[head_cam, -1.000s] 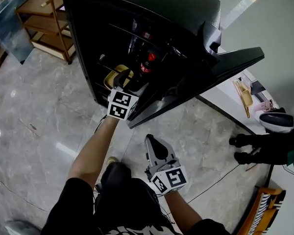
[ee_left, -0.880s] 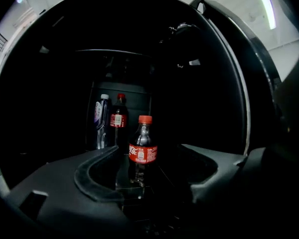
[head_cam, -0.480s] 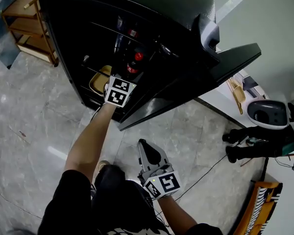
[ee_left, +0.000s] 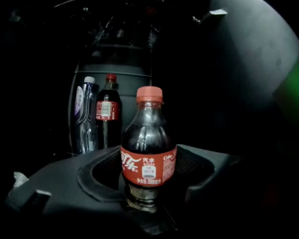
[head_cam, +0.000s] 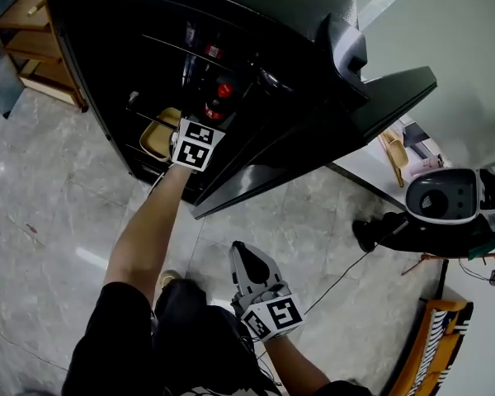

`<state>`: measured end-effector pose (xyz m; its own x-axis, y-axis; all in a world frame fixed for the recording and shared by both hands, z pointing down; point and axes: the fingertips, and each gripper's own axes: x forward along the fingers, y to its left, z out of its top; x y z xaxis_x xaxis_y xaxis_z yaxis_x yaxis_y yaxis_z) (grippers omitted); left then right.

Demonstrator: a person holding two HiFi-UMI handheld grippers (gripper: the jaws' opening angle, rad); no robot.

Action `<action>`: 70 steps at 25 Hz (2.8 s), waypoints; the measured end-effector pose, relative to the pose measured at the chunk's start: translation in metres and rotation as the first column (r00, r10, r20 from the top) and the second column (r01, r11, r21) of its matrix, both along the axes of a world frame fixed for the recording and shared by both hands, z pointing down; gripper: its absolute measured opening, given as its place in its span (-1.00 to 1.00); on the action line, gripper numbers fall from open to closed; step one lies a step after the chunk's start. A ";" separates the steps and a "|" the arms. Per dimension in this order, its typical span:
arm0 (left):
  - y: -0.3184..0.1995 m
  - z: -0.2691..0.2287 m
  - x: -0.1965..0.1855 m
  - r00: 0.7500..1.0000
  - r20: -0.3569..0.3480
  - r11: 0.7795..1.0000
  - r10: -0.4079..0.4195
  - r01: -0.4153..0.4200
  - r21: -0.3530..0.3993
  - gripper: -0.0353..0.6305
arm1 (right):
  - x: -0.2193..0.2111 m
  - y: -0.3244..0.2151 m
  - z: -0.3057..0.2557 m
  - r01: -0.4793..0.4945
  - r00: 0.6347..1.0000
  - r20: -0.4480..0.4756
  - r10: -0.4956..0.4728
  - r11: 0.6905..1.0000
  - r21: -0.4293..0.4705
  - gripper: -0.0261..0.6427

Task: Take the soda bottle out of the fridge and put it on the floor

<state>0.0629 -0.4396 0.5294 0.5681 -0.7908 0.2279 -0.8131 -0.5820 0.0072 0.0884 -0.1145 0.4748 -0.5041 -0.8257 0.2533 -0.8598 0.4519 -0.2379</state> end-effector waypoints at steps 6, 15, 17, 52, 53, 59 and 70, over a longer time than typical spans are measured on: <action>-0.002 0.000 0.001 1.000 0.006 1.000 0.002 -0.002 0.008 0.03 | 0.002 0.000 0.006 -0.003 1.000 -0.005 0.003 1.000 -0.002 -0.85; 0.034 -0.009 -0.023 1.000 -0.024 1.000 -0.017 0.017 0.013 0.03 | 0.001 -0.002 0.014 0.032 0.999 -0.016 -0.032 0.999 0.015 -0.85; 0.047 -0.017 -0.033 0.999 -0.037 1.000 -0.020 0.021 0.019 0.03 | 0.001 -0.003 0.016 0.038 0.999 -0.015 -0.038 0.999 0.018 -0.85; 0.204 0.132 -0.128 0.996 -0.054 0.993 -0.070 0.075 0.087 0.03 | -0.051 -0.021 0.253 0.181 0.983 -0.005 -0.183 0.973 0.142 -0.85; 0.206 0.143 -0.130 0.996 -0.054 0.993 -0.071 0.076 0.087 0.03 | -0.052 -0.022 0.263 0.179 0.983 -0.002 -0.181 0.973 0.145 -0.85; 0.218 0.193 -0.134 0.995 -0.051 0.993 -0.080 0.085 0.087 0.03 | -0.053 -0.023 0.303 0.184 0.983 -0.009 -0.185 0.967 0.174 -0.85; 0.231 0.255 -0.136 0.993 -0.078 0.993 -0.091 0.096 0.063 0.03 | -0.057 -0.024 0.334 0.187 0.982 -0.023 -0.186 0.961 0.206 -0.85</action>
<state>-0.0728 -0.2089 0.7846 0.5046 -0.8530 0.1329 -0.8625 -0.5050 0.0336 0.0315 -0.1386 0.8088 -0.6535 -0.7517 0.0892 -0.7562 0.6432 -0.1198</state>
